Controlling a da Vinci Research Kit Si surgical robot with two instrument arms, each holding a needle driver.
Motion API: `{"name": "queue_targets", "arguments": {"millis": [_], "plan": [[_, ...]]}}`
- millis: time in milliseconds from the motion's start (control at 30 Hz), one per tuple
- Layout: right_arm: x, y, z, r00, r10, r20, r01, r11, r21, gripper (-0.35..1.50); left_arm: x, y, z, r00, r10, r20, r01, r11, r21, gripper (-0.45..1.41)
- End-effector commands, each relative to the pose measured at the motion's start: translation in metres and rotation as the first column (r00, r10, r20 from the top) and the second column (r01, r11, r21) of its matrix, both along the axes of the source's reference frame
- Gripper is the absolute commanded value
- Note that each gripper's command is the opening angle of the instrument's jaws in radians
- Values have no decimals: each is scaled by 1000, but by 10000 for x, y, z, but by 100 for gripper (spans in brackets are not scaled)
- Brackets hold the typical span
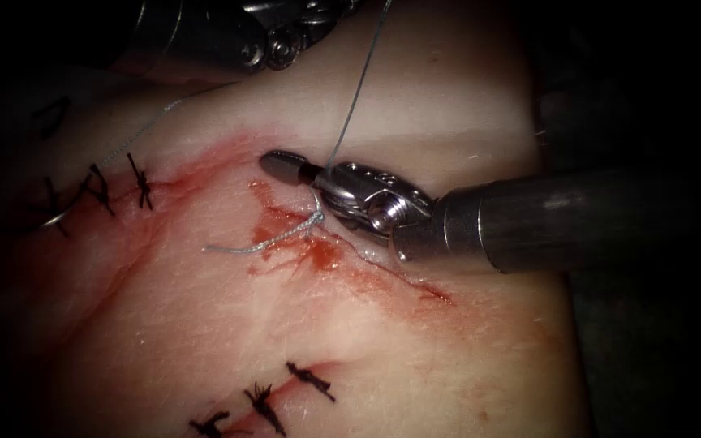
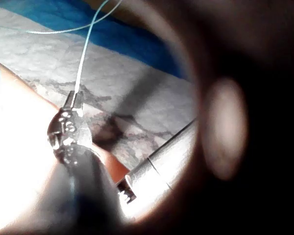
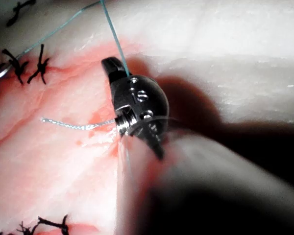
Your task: Wound Closure
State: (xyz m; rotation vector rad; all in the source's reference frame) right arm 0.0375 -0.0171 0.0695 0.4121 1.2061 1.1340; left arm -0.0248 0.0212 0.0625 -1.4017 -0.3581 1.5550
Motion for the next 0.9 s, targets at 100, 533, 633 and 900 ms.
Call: {"name": "queue_targets", "arguments": {"millis": [100, 533, 633, 900], "plan": [[7, -2, 3, 1000, 12, -2, -12, 1000, 2, -35, -4, 2, 4, 1000, 2, 1, -2, 1000, 0, -45], [1, 29, 7, 992, 127, -20, -128, 991, -37, 145, 82, 2, -12, 995, -55, -83, 48, 996, -78, -45], [-16, 19, 0, 994, 106, -29, -107, 993, -40, 145, 118, -6, -1, 986, -49, -162, 39, 997, -70, -45], [-50, 16, -45, 997, 65, -30, -66, 997, -42, 136, 170, -55, 30, 960, 160, -231, -142, 985, 96, -45]]}}
